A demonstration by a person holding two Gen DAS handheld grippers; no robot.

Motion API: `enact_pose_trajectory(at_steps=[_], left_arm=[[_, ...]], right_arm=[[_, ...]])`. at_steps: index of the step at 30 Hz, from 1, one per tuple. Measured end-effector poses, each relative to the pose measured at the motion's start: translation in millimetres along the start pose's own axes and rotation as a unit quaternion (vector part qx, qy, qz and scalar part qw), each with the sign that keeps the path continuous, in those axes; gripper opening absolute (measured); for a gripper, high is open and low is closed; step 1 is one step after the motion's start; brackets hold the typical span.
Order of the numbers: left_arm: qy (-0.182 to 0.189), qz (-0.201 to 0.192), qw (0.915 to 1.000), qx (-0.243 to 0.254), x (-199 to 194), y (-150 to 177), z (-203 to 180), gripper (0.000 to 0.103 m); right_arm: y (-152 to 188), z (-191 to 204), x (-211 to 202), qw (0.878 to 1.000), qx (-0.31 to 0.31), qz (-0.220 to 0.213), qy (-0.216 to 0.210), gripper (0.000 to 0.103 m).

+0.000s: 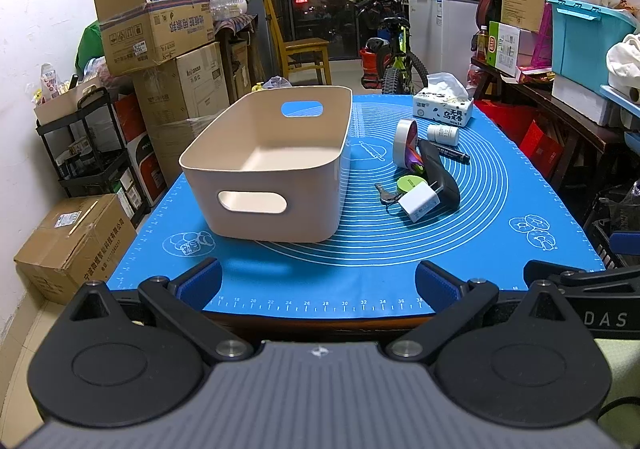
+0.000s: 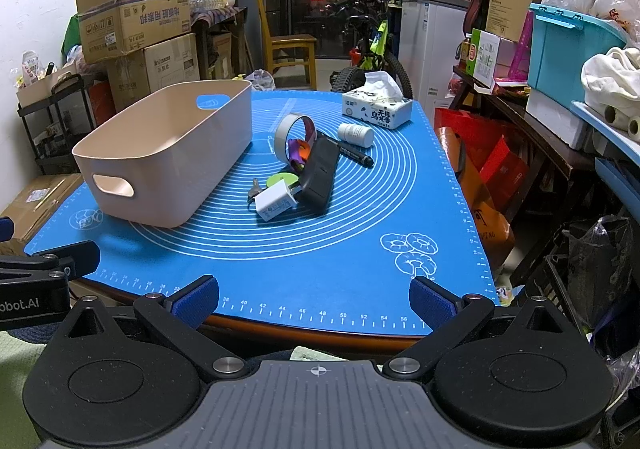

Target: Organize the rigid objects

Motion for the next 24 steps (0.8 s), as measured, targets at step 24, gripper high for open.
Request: enact_pose_trajectory(at_steps=[24], left_arm=[[-0.008,0.002,0.9996,-0.027,3,-16,11,0.102]], right_arm=[[-10,5,-4,1.0,-0.016,0.001,0.004,0.101]])
Point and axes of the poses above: each gripper's, at about its wrist camera, not at the fingertips, and x roughly the way its jaws point, z to its left, y to its underside, the point moved 4 cm from there along x, roughly the way its jaws point, and after that the axes turned 3 degrees about z, right-handed, at the moved point
